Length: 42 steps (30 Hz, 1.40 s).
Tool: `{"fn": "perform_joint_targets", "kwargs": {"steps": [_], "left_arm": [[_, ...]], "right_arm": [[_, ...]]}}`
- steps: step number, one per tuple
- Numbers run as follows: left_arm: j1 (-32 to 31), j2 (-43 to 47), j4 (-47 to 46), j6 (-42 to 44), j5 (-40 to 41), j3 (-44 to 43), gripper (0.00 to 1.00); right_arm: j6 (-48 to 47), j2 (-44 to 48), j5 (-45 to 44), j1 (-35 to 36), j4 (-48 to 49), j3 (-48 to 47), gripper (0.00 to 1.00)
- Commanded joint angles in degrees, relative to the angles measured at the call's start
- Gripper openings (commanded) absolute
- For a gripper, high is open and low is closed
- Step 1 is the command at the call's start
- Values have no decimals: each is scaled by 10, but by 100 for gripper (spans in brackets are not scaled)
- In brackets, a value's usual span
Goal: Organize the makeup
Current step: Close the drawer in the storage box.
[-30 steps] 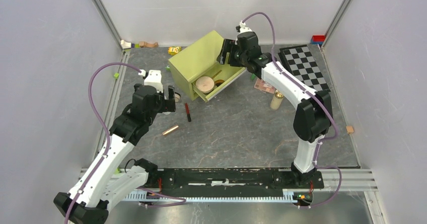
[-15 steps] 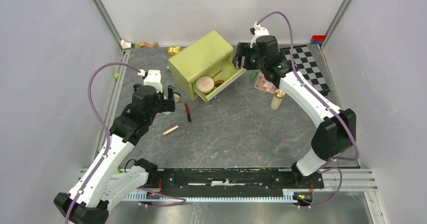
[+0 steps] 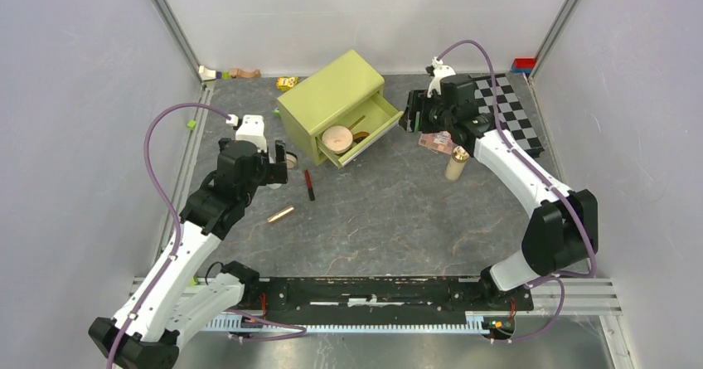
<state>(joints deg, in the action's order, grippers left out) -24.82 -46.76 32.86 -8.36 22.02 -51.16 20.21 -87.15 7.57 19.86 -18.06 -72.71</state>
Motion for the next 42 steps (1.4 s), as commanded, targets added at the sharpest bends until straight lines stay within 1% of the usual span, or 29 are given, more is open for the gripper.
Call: {"fn": "perform_joint_targets", "kwargs": {"steps": [1,7,11,18,24,30,42], "left_arm": [[4,4,-16,-12,8,-5,100],[3,1,-18,-13,-1,-5,100],[4,6,-17,-13,0,-5,100],[4,8,-17,-13,3,-5,100],[4,7,-17,-13,2,-5,100],[4,8,-17,-13,4,-7,100],[4,8,-17,-13,3,-5,100]], "right_arm": [[-30,21,2,22,-10,12,71],[-37,34,-60,60,-17,33,70],[-18,35,-72,71,4,60,69],[11,5,-95,97,30,69,68],[23,-19,-123,109,34,71,67],[45,-41,-131,112,54,75,65],[137,-93,-133,113,118,82,61]]}}
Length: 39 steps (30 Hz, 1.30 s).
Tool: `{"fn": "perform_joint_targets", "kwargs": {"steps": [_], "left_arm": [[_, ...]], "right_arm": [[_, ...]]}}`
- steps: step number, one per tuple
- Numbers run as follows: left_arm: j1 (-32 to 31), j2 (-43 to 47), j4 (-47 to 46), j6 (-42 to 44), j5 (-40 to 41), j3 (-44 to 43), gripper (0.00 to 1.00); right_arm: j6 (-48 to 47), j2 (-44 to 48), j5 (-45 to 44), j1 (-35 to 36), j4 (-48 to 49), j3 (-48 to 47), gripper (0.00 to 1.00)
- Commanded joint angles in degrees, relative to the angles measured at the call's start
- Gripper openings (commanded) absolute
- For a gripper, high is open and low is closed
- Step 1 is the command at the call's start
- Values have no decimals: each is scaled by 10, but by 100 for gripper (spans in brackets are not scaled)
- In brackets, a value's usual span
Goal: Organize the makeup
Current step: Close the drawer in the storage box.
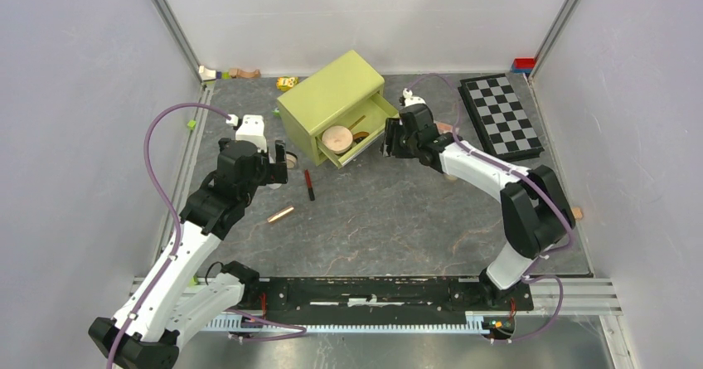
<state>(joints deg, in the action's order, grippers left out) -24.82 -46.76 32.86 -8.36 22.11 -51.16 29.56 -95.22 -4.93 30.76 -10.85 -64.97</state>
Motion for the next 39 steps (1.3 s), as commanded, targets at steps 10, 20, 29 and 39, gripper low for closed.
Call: {"fn": "perform_joint_targets", "kwargs": {"steps": [10,20,29,39], "left_arm": [[4,8,-17,-13,2,-6,100],[4,9,-18,-13,2,-6,100],[4,9,-17,-13,1,-6,100],[5,9,-17,-13,0,-6,100]], "right_arm": [[83,-38,0,4,73,5,61],[166,-40,5,4,135,43,63],[223,-36,29,4,201,79,65],[250,-31,33,4,237,98,65]]}}
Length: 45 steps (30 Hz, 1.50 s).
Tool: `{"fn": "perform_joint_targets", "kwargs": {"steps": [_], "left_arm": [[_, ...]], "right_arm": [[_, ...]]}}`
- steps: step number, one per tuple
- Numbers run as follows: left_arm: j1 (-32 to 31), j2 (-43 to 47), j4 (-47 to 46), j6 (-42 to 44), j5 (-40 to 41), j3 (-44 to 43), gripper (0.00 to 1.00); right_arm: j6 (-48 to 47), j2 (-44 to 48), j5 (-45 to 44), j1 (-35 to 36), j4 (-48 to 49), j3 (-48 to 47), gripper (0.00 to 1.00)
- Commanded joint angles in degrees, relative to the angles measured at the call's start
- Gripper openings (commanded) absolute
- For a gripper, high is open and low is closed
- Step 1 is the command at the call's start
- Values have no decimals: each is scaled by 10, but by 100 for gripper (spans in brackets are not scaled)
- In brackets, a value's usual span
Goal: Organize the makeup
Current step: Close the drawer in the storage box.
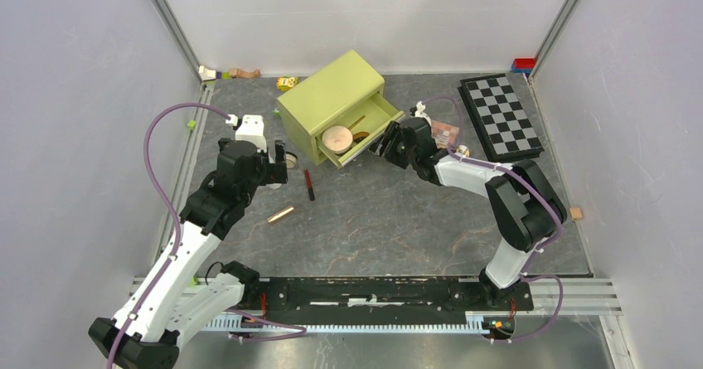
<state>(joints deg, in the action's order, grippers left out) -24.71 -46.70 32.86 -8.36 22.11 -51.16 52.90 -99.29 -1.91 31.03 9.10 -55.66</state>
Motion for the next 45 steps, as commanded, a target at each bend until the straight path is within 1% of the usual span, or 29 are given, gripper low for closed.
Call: {"fn": "perform_joint_targets", "kwargs": {"steps": [1,20,27,45], "left_arm": [[3,8,-17,-13,0,-6,100],[4,8,-17,-12,0,-6,100],[4,8,-17,-12,-1,-6,100],[4,8,-17,-12,-1,-6,100]], "right_arm": [[16,12,3,2,38,5,65],[25,29,12,1,96,14,66],[10,28,13,1,81,-7,66],[6,40,10,0,97,-12,67]]}}
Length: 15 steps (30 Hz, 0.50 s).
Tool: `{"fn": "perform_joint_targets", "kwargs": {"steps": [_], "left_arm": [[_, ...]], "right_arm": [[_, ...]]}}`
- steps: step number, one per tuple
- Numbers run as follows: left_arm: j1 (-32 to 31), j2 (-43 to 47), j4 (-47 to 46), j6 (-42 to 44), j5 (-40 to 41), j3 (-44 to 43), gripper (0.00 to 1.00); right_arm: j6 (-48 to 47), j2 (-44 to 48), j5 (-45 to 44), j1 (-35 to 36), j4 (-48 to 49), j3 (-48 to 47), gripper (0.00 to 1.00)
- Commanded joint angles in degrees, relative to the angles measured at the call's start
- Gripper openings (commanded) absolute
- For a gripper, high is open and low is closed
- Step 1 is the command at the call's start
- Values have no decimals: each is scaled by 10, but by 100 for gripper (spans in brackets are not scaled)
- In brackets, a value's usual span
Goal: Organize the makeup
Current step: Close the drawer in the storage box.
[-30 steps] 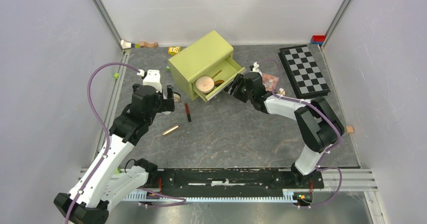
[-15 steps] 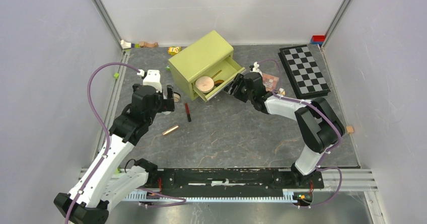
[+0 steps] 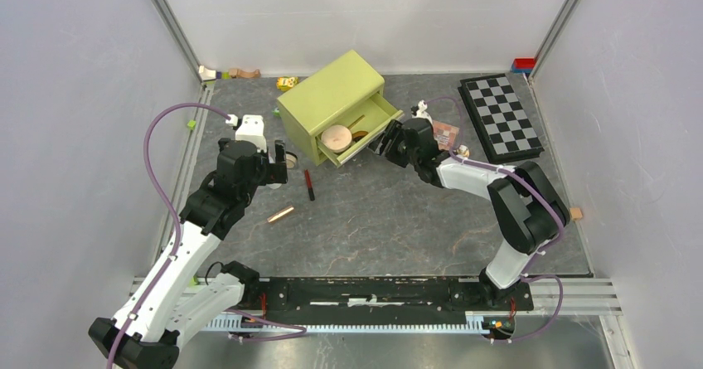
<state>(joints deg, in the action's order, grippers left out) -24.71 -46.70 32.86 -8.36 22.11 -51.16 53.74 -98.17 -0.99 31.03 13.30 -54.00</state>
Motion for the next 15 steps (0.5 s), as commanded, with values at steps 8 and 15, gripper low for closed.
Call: {"fn": "perform_joint_targets", "kwargs": {"steps": [8,15], "left_arm": [[5,8,-17,-12,0,-7,100],[4,8,-17,-12,-1,-7,100]], "right_arm": [[-3,21,4,1,50,-46,67],[-5,7,5,1,42,-62,67]]}}
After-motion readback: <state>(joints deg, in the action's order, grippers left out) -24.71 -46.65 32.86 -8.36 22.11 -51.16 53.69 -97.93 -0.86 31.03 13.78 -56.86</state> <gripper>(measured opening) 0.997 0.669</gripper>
